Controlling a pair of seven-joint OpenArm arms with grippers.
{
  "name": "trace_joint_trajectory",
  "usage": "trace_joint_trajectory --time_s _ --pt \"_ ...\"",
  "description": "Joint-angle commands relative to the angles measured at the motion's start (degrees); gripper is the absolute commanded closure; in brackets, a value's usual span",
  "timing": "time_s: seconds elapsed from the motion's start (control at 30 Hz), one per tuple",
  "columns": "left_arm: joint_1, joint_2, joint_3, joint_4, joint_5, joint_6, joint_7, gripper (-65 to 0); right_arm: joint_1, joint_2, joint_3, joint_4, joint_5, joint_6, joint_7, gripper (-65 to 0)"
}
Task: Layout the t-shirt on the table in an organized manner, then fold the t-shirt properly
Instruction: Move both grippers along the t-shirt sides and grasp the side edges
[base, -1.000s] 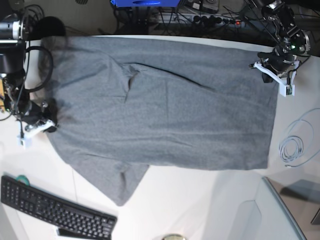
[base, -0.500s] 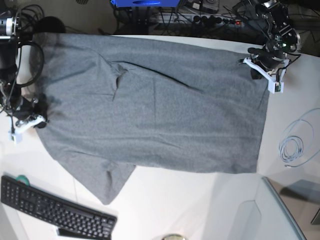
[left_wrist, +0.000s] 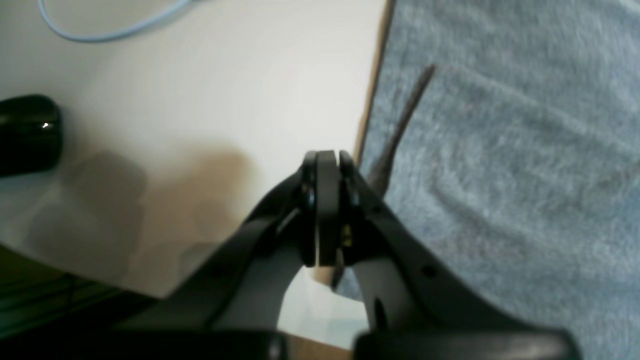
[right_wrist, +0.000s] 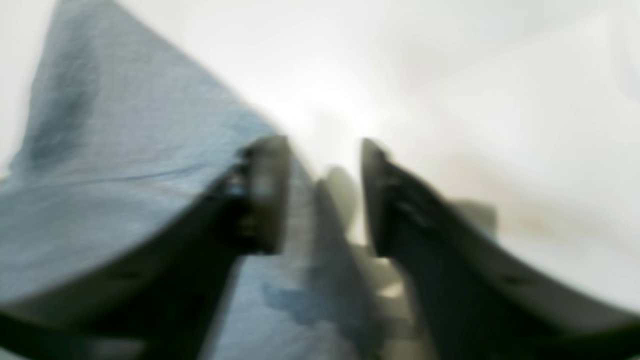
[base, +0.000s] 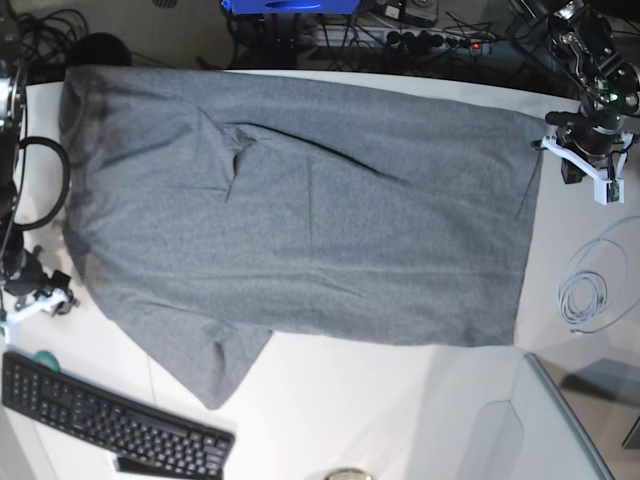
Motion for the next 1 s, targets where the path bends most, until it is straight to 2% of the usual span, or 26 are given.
trace_joint_trajectory --time_s 0.0,0.1,0.2,0.43,0.47,0.53,0.7,0.73,0.87,0.97 --pt "0.91 -1.43 -0.41 0.38 -0.78 0.24 -0.88 0.0 2.60 0.45 0.08 -1.68 -2.04 0.14 2.08 -34.1" --pt "1.61 -1.78 -0.58 -0.50 -0.87 0.24 -1.15 0.0 4.36 -1.13 0.43 -7.22 -9.87 0.32 5.95 -47.3" --pt "1.44 -2.13 -2.61 -1.55 -0.96 0.24 -1.15 0.0 4.27 -2.36 0.61 -8.63 -12.86 0.49 7.44 -48.0" --pt "0.21 -3.71 -3.84 -5.51 -0.96 0.24 -1.15 0.0 3.92 -3.68 0.26 -8.54 -12.68 0.58 7.27 -47.1" --pt "0.21 -3.98 -3.84 -5.68 -0.96 0.24 -1.15 0.0 3.92 -3.77 0.26 -8.63 -12.68 0.58 7.27 -45.2" --pt "0.21 -3.98 -3.84 -5.68 -0.96 0.24 -1.15 0.0 3.92 -4.21 0.26 -8.80 -12.77 0.58 7.27 -37.2" --pt "0.03 -3.98 -3.57 -5.68 -0.96 0.24 -1.15 0.0 3.92 -4.82 0.26 -8.36 -12.86 0.58 7.27 -5.6" --pt "-0.32 -3.98 -3.48 -5.68 -0.96 0.24 -1.15 0.0 3.92 -4.82 0.34 -8.36 -12.86 0.58 7.27 -0.9" --pt "-2.61 -3.89 -3.40 -5.95 -0.26 0.24 -1.15 0.0 3.13 -4.82 0.26 -5.11 -12.86 0.58 6.92 0.0" --pt "-6.21 -3.98 -3.40 -8.23 -0.26 0.24 -1.15 0.0 0.58 -4.91 0.52 1.31 -12.77 0.58 3.05 0.0"
